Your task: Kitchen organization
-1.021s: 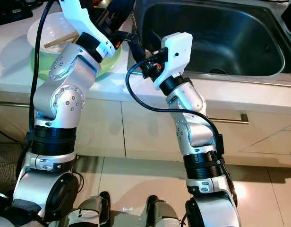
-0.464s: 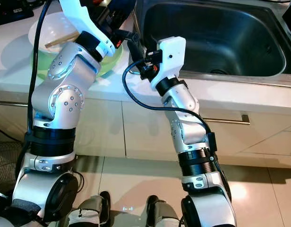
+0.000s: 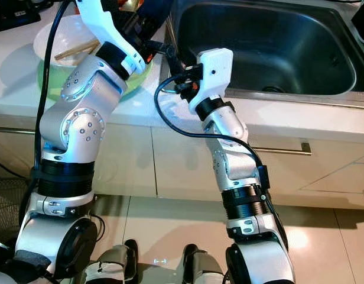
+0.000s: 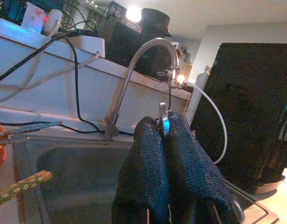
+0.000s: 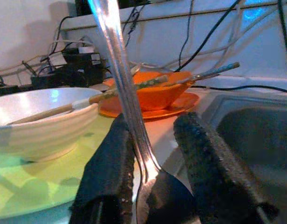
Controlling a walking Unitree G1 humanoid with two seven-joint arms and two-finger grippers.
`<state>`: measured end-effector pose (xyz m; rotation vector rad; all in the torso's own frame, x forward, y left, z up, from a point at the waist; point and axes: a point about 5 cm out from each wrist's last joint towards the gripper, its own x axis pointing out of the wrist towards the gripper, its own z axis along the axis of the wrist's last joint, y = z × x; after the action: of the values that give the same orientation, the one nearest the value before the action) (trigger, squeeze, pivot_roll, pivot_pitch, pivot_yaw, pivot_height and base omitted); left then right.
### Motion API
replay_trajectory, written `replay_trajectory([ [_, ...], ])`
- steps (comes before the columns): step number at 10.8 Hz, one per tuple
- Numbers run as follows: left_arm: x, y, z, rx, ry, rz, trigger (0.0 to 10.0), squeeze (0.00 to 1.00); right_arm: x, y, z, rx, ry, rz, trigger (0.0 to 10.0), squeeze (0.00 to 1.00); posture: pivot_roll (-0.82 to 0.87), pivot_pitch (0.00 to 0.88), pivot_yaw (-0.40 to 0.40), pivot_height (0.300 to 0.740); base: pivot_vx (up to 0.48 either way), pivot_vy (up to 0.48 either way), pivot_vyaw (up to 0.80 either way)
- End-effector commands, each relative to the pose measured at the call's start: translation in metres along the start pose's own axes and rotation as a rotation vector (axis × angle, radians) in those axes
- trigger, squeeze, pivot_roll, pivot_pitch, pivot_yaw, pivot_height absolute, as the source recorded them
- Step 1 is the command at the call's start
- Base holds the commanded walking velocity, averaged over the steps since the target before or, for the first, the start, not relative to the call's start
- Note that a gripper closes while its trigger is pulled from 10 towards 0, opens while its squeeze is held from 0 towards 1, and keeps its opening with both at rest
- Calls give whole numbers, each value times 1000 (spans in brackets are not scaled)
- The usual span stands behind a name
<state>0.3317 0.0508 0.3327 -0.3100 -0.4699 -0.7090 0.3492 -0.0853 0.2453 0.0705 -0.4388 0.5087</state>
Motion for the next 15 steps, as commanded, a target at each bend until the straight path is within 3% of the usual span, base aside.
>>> replay_trajectory([
  [1, 0, -10, 2, -5, -9, -50, 10000, 0, 3, -3, 6, 4, -32, -18, 0, 0, 138, 223, -28, 740, 0, 0, 0],
  [4, 0, -11, 1, 0, -13, -50, 10000, 0, 3, -4, 7, 2, -39, -20, 0, 0, 139, 221, -29, 740, 0, 0, 0],
  [5, 0, -11, 2, 4, -17, -49, 10000, 86, 3, -5, 7, -2, -41, -30, 0, 0, 140, 220, -29, 740, 0, 0, 0],
  [6, 0, -11, 2, 5, -22, -40, 10000, 1000, 3, -7, 7, -5, -42, -36, 0, 0, 141, 220, -30, 740, 0, 0, 0],
  [13, -5, 3, 10, -7, -66, 39, 10000, 1000, 10, -33, 16, -44, -57, -136, 0, 0, 147, 231, -44, 740, 0, 0, 0],
  [14, -9, 7, 7, -1, -54, 69, 10000, 439, 12, -42, 18, -67, -56, -170, 0, 0, 146, 232, -42, 740, 0, 0, 0],
  [15, -16, 10, -3, 25, 4, 87, 10000, 0, 15, -60, 20, -107, -31, -246, 0, 0, 146, 233, -43, 740, 0, 0, 0],
])
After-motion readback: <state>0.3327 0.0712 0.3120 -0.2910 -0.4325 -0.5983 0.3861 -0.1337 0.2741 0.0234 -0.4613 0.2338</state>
